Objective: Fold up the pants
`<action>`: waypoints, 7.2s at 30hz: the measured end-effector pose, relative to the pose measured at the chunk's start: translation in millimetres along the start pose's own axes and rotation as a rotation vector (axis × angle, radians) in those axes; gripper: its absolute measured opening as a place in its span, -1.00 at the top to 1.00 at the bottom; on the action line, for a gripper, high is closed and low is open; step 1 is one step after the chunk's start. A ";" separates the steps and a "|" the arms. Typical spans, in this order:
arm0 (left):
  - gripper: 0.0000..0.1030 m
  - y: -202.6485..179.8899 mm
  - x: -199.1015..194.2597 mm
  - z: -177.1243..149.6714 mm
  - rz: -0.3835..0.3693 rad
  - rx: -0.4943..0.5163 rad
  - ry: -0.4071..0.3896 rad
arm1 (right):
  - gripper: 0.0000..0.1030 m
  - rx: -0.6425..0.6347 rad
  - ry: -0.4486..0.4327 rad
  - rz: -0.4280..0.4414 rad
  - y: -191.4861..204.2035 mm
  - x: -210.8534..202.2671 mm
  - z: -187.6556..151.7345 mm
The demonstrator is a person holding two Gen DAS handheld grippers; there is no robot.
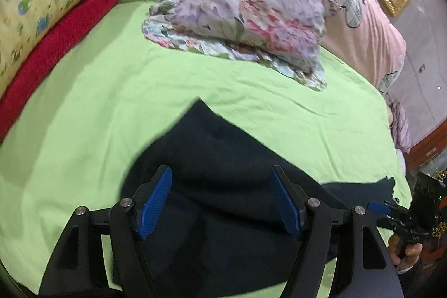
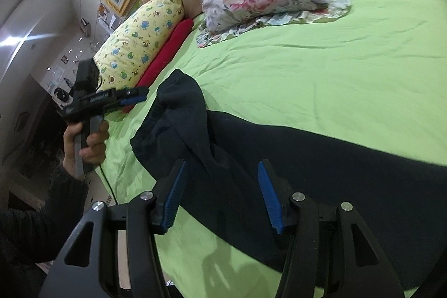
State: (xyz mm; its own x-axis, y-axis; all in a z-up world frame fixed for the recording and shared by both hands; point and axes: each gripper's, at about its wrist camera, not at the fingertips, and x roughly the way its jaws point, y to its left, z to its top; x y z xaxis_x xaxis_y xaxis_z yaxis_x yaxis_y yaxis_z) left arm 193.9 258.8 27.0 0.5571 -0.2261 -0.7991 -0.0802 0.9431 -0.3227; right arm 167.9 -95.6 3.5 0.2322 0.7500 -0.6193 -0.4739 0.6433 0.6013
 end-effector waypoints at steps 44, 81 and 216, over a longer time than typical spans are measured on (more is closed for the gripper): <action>0.89 26.1 -48.0 -50.2 -0.145 -0.019 -0.045 | 0.87 -0.263 0.147 0.113 75.9 61.9 -23.9; 0.07 85.9 -70.3 -193.2 -0.173 -0.468 -0.108 | 0.16 -0.185 0.078 0.124 89.9 66.0 -39.9; -0.36 -160.4 0.8 -146.3 -0.134 0.062 0.003 | 0.13 0.340 -0.376 -0.351 -51.9 -134.6 -135.8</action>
State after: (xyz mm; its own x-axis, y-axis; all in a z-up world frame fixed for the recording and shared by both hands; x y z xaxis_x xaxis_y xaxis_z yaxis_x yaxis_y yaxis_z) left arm 86.3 71.7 3.9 0.5572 -0.3517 -0.7522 0.0461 0.9176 -0.3948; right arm 45.9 -250.8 -12.9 0.6382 0.4476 -0.6264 -0.0322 0.8285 0.5591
